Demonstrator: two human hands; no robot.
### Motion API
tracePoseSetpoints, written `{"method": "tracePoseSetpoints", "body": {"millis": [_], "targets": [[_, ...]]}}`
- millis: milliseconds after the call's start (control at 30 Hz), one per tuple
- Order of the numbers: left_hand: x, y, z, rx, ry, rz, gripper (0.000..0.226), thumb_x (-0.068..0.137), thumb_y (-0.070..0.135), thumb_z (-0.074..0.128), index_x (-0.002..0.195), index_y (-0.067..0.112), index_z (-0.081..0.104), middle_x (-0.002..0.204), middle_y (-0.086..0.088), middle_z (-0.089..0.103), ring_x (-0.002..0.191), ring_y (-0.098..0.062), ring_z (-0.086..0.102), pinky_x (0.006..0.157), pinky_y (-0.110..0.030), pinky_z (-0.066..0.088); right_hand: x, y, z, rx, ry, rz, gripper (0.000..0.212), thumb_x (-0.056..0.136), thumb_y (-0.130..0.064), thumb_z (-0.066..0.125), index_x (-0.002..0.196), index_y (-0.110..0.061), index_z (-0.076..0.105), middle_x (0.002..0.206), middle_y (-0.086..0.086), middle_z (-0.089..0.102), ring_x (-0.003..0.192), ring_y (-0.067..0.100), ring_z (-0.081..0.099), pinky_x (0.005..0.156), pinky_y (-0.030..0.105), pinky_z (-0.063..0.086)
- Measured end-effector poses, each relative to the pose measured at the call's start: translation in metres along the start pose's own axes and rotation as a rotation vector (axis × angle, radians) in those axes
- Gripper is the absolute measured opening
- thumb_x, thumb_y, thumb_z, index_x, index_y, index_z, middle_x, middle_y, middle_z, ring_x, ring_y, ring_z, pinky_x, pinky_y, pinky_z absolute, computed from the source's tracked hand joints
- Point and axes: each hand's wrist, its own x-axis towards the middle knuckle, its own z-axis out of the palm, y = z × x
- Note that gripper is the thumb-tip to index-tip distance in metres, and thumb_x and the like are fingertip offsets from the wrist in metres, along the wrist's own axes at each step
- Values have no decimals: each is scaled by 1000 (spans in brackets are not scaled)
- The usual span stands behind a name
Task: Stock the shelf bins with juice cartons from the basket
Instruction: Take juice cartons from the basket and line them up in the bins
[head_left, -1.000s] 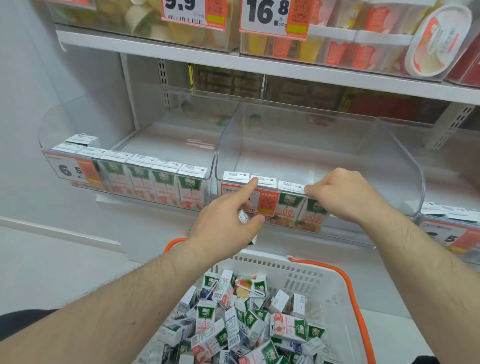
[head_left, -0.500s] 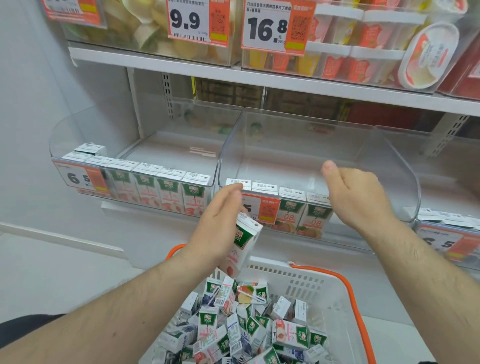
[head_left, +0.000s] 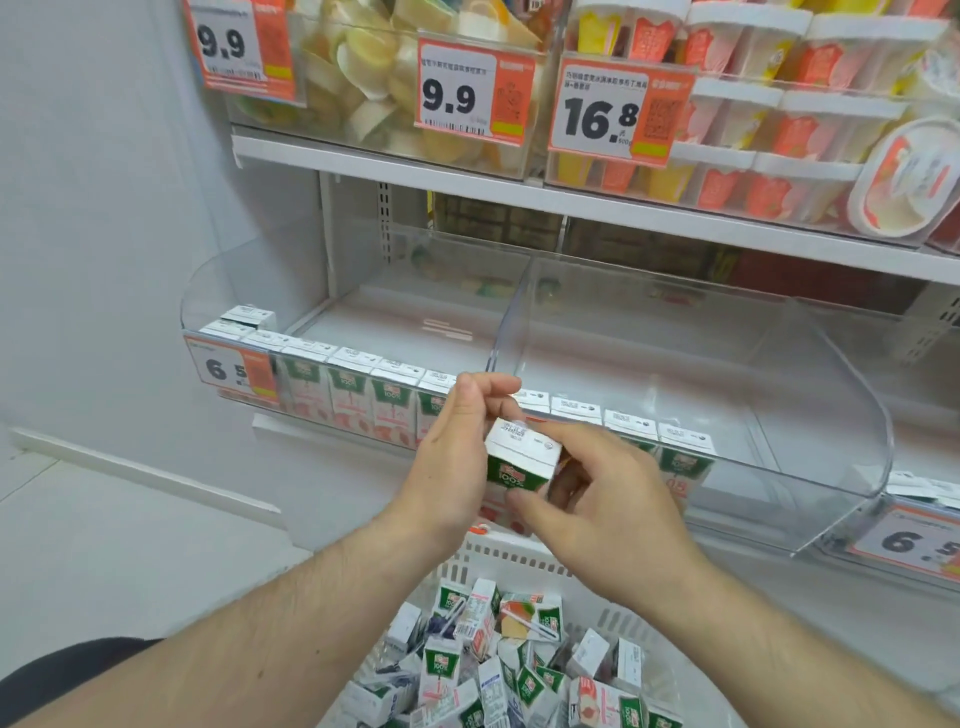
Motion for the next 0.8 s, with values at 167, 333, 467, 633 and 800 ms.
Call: {"method": "tracePoseSetpoints", "body": {"millis": [167, 333, 467, 633, 800], "targets": [[9, 15, -24, -85, 237, 21, 40, 102, 45, 28, 95, 20, 59, 92, -2, 60, 75, -10, 56, 65, -21, 48, 16, -20, 13, 136, 60, -21, 37, 71, -23, 84, 102, -31, 66, 90, -18, 64, 80, 2, 61, 67, 20, 48], [26, 31, -66, -264, 678, -94, 18, 99, 25, 38, 92, 17, 52, 83, 2, 52, 74, -14, 51, 61, -27, 42, 78, -73, 26, 243, 93, -58, 36, 72, -20, 83, 95, -37, 60, 81, -21, 67, 74, -3, 63, 64, 10, 47], [45, 31, -98, -428, 785, -261, 36, 93, 41, 42, 117, 20, 57, 109, 1, 65, 91, -14, 64, 65, -28, 48, 149, -96, 54, 130, -19, 23, 32, 80, -27, 76, 104, -24, 55, 94, -7, 64, 82, 12, 59, 67, 24, 46], [51, 43, -110, -504, 694, -410, 40, 98, 41, 33, 105, 25, 68, 95, -2, 73, 90, -23, 66, 92, -46, 52, 225, -94, 120, -18, -244, 149, 30, 82, -19, 70, 104, -14, 51, 97, 3, 58, 78, 18, 59, 56, 23, 47], [58, 50, -117, -643, 719, -456, 36, 99, 40, 31, 107, 25, 63, 95, 0, 58, 96, -28, 56, 102, -57, 42, 259, -89, 180, -28, -452, 220, 18, 78, -15, 65, 93, -10, 56, 87, 9, 62, 77, 28, 62, 62, 32, 48]]}}
